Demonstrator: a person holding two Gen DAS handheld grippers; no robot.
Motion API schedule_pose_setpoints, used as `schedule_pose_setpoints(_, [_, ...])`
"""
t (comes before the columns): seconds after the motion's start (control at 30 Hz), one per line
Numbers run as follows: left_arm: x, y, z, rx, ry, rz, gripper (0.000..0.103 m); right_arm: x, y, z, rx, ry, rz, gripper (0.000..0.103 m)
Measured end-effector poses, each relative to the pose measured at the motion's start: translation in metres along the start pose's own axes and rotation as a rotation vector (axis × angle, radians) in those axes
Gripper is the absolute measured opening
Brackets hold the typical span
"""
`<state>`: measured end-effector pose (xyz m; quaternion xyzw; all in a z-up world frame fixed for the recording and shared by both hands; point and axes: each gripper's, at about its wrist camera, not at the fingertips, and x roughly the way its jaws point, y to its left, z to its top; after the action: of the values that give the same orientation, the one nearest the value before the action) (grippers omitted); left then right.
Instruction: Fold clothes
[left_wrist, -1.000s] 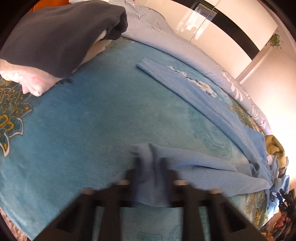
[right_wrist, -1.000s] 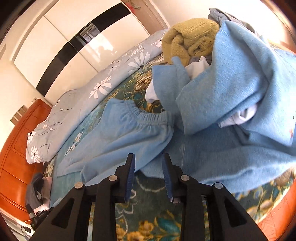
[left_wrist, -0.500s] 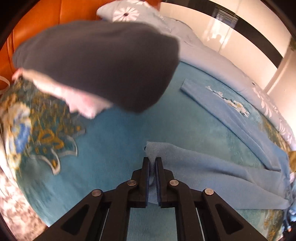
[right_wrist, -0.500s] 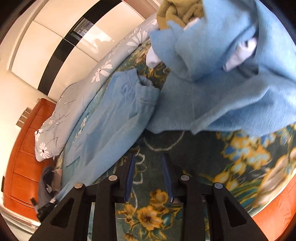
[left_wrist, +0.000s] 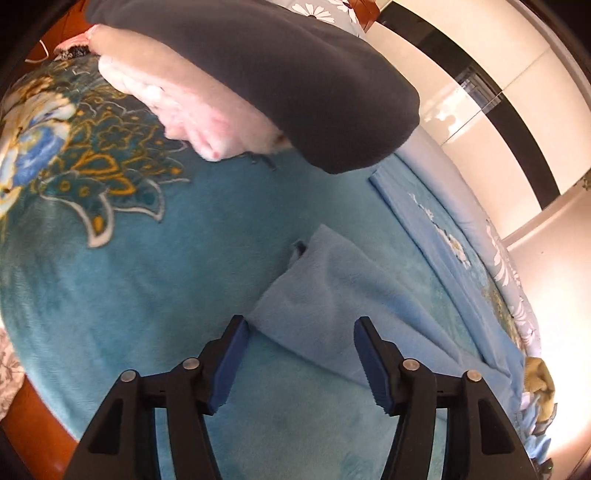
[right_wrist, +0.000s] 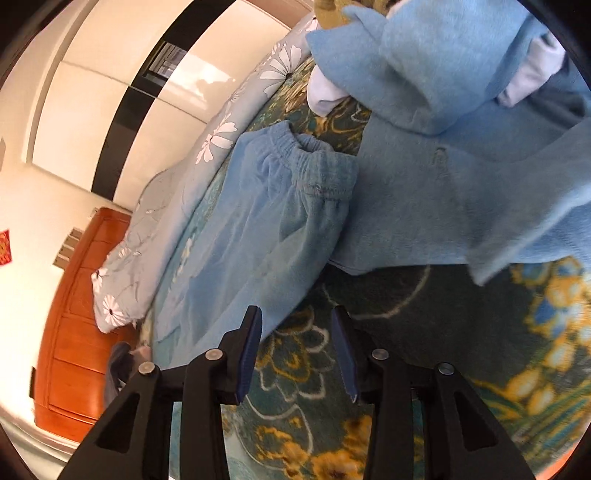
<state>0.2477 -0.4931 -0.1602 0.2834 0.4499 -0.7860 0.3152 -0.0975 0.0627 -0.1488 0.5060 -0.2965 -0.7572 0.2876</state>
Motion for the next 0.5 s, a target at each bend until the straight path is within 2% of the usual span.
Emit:
schedule_pose_setpoints(0.03, [0.003, -0.002, 0.0, 0.0, -0.003, -0.011, 0.042, 0.002, -0.001, 0.002, 0.016, -0.007, 0.015, 0.04])
schedule_pose_setpoints(0.07, [0.006, -0.003, -0.001, -0.003, -0.001, -0.011, 0.013, 0.004, -0.003, 0.004, 0.033, -0.016, 0.026, 0.04])
schedule_pose_setpoints(0.1, [0.009, -0.003, -0.001, -0.012, 0.004, -0.008, 0.007, 0.005, -0.005, 0.006, 0.049, -0.026, 0.034, 0.04])
schedule_pose_setpoints(0.2, [0.005, -0.007, -0.002, -0.028, -0.018, -0.022, 0.006, 0.01, -0.011, 0.01, 0.087, -0.033, 0.051, 0.039])
schedule_pose_setpoints(0.23, [0.0, -0.009, -0.001, -0.024, -0.029, -0.031, 0.006, 0.009, -0.01, 0.011, 0.084, -0.037, 0.054, 0.034])
schedule_pose_setpoints(0.27, [-0.007, -0.011, 0.0, -0.02, -0.042, -0.046, 0.006, 0.009, -0.009, 0.011, 0.082, -0.041, 0.058, 0.005])
schedule_pose_setpoints(0.33, [-0.026, -0.015, 0.002, -0.014, -0.076, -0.092, 0.005, -0.007, -0.001, 0.012, 0.049, -0.075, 0.084, 0.003])
schedule_pose_setpoints(0.43, [-0.051, -0.022, 0.004, 0.049, -0.104, -0.13, 0.005, -0.035, 0.012, 0.012, -0.007, -0.133, 0.128, 0.002])
schedule_pose_setpoints(0.5, [-0.05, -0.025, 0.007, 0.078, -0.071, -0.088, 0.005, -0.051, 0.016, 0.011, -0.049, -0.153, 0.135, 0.002])
